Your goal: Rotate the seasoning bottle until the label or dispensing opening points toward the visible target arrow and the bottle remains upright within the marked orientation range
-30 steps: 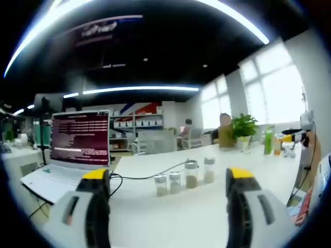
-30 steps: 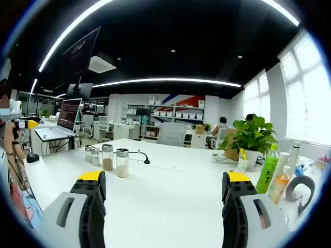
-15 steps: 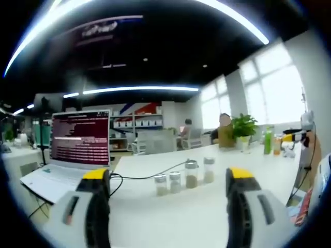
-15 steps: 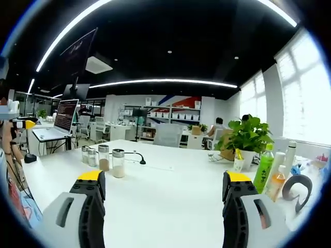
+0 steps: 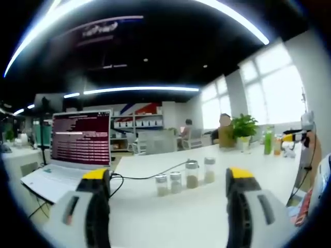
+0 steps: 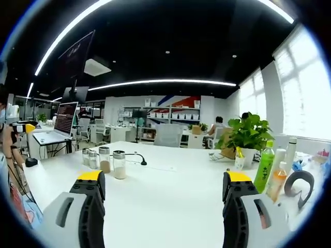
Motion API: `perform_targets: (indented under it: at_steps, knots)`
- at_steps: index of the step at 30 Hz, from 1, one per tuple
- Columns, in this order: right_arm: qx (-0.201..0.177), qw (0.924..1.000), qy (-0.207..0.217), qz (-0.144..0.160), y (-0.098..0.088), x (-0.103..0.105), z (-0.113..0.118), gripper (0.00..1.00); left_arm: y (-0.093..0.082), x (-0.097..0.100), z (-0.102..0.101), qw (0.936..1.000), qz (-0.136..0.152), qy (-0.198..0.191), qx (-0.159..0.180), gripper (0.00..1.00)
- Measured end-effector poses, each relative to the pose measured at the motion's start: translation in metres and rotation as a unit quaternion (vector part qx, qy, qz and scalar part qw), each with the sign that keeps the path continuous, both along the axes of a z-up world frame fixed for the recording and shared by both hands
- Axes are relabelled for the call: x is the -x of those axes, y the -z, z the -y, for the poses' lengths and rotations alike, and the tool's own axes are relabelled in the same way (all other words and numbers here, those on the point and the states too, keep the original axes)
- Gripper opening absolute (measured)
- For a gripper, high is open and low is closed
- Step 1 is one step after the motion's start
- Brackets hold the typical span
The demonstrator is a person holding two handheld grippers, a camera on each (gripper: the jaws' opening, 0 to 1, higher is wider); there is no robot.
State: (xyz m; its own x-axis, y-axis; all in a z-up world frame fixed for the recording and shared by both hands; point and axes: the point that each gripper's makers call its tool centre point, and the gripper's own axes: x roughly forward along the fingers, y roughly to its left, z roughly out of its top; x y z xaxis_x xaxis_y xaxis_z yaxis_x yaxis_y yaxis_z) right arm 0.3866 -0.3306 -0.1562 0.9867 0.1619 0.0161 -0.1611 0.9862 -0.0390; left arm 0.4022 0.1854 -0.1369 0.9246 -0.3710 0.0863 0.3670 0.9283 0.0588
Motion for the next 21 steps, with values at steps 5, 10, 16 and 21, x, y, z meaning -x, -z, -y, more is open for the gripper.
perform_targets:
  at_steps: [5, 10, 16, 21]
  knots:
    - [0.006, 1.0000, -0.004, -0.005, 0.0028, -0.0001, -0.0051, 0.99, -0.0015, 0.0018, -0.0001, 1.0000, 0.004, -0.002, 0.000, 0.98]
    - [0.005, 0.9999, -0.006, -0.009, 0.0050, -0.0004, -0.0070, 0.99, -0.0019, 0.0025, -0.0013, 1.0000, 0.006, -0.003, 0.001, 0.98]
    - [0.007, 0.9999, -0.003, -0.011, 0.0059, -0.0005, -0.0065, 0.98, -0.0009, 0.0002, -0.0053, 0.9999, 0.002, -0.011, 0.005, 0.99]
    - [0.004, 0.9999, -0.004, -0.009, 0.0058, -0.0010, -0.0083, 0.98, -0.0012, -0.0005, -0.0079, 0.9999, 0.003, -0.016, 0.003, 0.99]
